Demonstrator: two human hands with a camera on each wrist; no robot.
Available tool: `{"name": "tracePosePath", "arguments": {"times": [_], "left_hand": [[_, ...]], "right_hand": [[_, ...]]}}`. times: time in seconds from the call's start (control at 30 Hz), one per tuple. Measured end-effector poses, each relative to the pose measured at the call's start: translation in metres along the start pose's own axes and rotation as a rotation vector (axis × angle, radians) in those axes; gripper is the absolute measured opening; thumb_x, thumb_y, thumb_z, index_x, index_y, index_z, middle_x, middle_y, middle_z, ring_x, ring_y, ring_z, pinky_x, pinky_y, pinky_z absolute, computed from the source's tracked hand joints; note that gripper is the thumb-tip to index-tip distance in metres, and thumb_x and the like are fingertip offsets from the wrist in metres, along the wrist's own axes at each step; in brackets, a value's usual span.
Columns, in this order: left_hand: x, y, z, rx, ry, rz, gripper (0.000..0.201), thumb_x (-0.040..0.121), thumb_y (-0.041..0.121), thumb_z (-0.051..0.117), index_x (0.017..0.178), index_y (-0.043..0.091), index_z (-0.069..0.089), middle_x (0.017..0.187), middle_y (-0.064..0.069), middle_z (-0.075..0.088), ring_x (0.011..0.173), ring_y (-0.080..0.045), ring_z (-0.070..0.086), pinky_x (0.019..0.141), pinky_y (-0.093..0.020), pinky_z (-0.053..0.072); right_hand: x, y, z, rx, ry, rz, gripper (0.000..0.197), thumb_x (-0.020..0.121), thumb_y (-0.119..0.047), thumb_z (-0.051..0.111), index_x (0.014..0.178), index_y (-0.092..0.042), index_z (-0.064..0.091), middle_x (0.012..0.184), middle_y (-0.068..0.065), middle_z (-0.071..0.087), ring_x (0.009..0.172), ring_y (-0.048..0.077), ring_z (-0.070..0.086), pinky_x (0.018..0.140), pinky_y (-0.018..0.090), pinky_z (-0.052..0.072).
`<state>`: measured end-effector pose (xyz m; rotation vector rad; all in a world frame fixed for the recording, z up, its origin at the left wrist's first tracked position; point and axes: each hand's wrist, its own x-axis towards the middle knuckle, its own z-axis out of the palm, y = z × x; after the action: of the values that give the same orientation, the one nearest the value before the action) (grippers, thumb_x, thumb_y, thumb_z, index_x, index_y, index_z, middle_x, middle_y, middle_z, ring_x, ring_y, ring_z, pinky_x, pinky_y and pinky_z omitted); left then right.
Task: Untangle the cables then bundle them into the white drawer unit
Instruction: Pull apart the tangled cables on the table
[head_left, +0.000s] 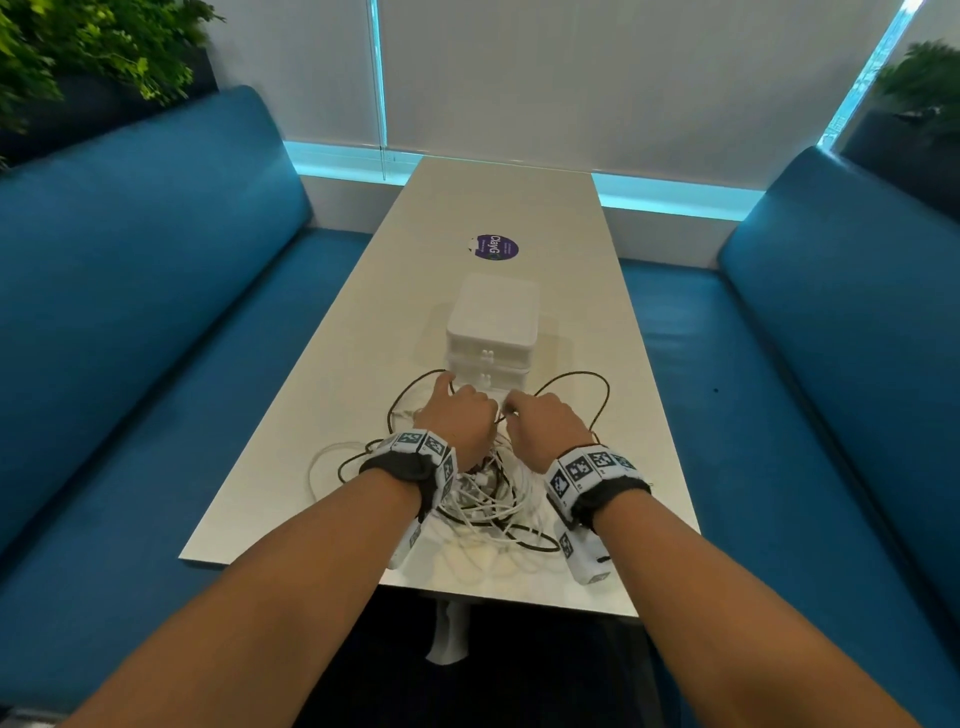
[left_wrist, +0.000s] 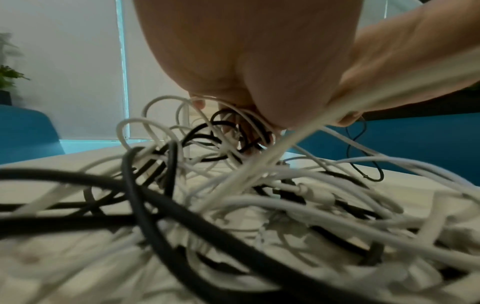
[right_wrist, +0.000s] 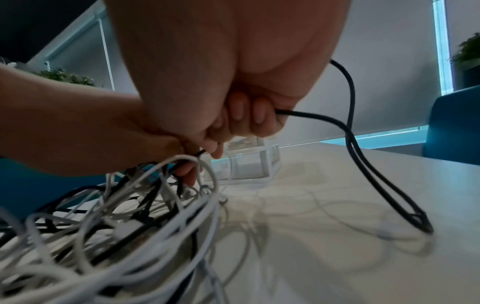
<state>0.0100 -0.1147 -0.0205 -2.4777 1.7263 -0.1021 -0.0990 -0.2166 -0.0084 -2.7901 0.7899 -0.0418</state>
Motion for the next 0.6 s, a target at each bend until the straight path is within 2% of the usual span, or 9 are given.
{"name": "tracePosePath", "arguments": {"times": [0.1,0.23,0.33,0.43,0.53,0.6], "left_hand": [[-0.006,-0.005,0.009,-0.039,-0.003,-0.018,0.02,0.097,0.022,0.042,0.104,0.015,0.059,0.104,-0.002,0.062,0.111,-0.025,0.053,0.116,-0.051,0.018],[-0.013,-0.006,0.019,-0.152,0.086,-0.026,0.029,0.099,0.036,0.034,0.09,0.02,0.056,0.098,0.001,0.06,0.106,-0.021,0.053,0.117,-0.048,0.017],[-0.015,-0.009,0.021,-0.161,0.093,-0.059,0.029,0.1,0.04,0.035,0.097,0.021,0.057,0.1,0.003,0.059,0.107,-0.02,0.052,0.116,-0.05,0.018],[-0.017,-0.023,0.022,-0.174,0.081,-0.094,0.018,0.099,0.036,0.04,0.103,0.026,0.053,0.105,0.005,0.058,0.113,-0.02,0.051,0.115,-0.051,0.016],[-0.021,-0.039,0.02,-0.197,0.061,-0.12,0.013,0.099,0.036,0.043,0.105,0.031,0.053,0.111,0.008,0.058,0.119,-0.019,0.048,0.115,-0.053,0.014],[-0.021,-0.041,0.017,-0.149,0.03,-0.105,0.018,0.101,0.036,0.04,0.107,0.031,0.056,0.113,0.007,0.059,0.12,-0.02,0.048,0.116,-0.054,0.014]], "right_hand": [[0.0,0.001,0.006,0.05,-0.01,-0.055,0.028,0.099,-0.037,0.043,0.11,-0.022,0.063,0.098,0.01,0.067,0.086,0.031,0.062,0.074,0.04,0.054],[0.001,0.007,0.004,0.111,-0.031,-0.067,0.023,0.091,-0.051,0.056,0.09,-0.028,0.062,0.087,0.0,0.067,0.079,0.021,0.061,0.07,0.035,0.052],[0.006,0.008,-0.003,0.142,-0.031,-0.049,0.026,0.091,-0.048,0.061,0.084,-0.023,0.061,0.079,0.0,0.062,0.076,0.021,0.059,0.064,0.032,0.044],[0.013,0.02,-0.012,0.193,-0.01,0.042,0.03,0.092,-0.046,0.063,0.079,-0.019,0.06,0.078,0.002,0.06,0.076,0.024,0.059,0.063,0.031,0.039],[0.015,0.042,-0.02,0.215,0.005,0.176,0.033,0.092,-0.047,0.064,0.076,-0.019,0.057,0.083,0.008,0.064,0.076,0.026,0.059,0.064,0.03,0.041],[0.014,0.049,-0.02,0.192,0.006,0.222,0.031,0.092,-0.045,0.063,0.08,-0.017,0.058,0.089,0.011,0.066,0.078,0.028,0.061,0.065,0.032,0.045]]}}
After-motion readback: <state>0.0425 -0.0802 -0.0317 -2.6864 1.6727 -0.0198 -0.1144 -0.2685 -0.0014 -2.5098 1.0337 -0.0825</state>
